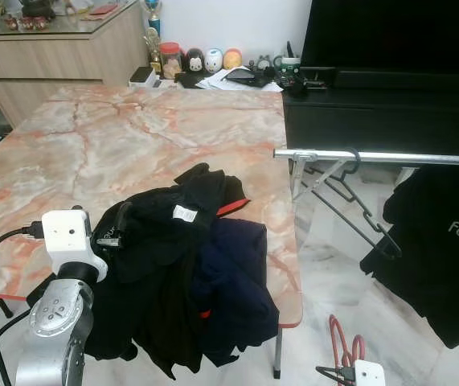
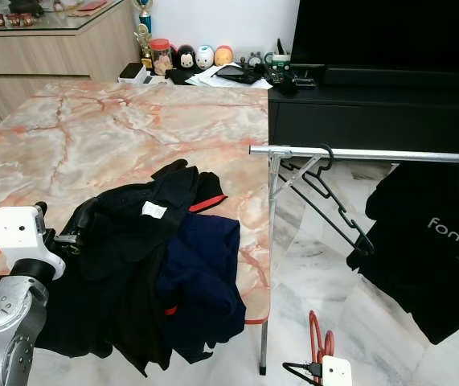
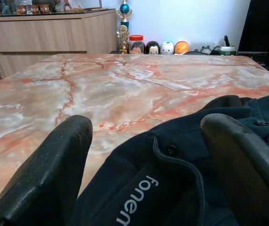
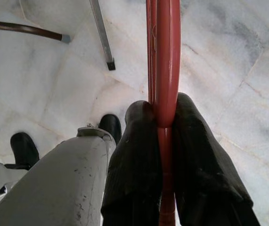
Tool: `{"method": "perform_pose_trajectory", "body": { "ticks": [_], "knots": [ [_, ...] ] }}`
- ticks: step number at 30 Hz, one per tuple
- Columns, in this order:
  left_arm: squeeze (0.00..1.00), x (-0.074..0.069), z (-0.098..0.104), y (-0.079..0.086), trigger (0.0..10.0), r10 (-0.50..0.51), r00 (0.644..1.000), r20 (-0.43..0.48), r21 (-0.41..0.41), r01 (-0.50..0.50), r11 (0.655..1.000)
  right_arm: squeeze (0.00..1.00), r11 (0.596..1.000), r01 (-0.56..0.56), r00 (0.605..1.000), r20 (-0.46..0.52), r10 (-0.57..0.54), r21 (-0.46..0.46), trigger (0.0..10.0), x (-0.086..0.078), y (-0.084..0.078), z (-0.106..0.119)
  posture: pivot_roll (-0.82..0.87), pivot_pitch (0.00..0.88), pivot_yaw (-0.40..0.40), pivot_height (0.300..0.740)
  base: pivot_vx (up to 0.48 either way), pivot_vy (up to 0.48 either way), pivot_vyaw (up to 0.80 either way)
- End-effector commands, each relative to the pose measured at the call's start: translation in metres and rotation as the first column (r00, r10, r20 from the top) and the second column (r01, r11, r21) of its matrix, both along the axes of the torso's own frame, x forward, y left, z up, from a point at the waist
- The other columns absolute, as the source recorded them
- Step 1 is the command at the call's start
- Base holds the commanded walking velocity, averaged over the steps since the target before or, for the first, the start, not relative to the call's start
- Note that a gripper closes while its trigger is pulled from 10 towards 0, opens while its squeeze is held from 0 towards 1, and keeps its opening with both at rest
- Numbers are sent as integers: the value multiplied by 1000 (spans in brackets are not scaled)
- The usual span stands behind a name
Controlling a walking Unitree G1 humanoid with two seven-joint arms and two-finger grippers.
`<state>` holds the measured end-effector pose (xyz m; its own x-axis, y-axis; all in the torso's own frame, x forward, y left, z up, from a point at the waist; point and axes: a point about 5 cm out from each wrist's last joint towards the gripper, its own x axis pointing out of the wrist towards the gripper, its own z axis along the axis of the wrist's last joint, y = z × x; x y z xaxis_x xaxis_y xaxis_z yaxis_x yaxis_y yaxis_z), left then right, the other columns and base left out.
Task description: Hang hanger
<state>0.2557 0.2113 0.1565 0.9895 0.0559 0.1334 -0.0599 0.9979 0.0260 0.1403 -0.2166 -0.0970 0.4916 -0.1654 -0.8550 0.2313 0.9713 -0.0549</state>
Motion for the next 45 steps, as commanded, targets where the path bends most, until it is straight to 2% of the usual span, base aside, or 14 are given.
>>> {"method": "perform_pose_trajectory", "body": {
  "ticks": [1, 27, 45],
  "knots": [
    [0, 1, -1, 0, 10000, 1, 1000, 0, -7, -1, 1000, 0, 1000, 5, 1000, 10, -5, 1, 10000, 0, 0, 0, -21, 0, 0, 740, -247, 0, 0],
    [0, 1, 0, 3, 10000, -1, 1000, 3, 5, 1, 1000, 0, 1000, 7, 1000, 10, -7, 0, 10000, 1, 1, 0, -17, 0, 4, 740, -245, 0, 0],
    [0, -3, -8, 16, 10000, 28, 999, -35, 27, -27, 999, 0, 1000, 9, 1000, 10, -8, -4, 10000, 2, 0, 1, -14, 0, 0, 740, -246, 0, 0]
  ]
}}
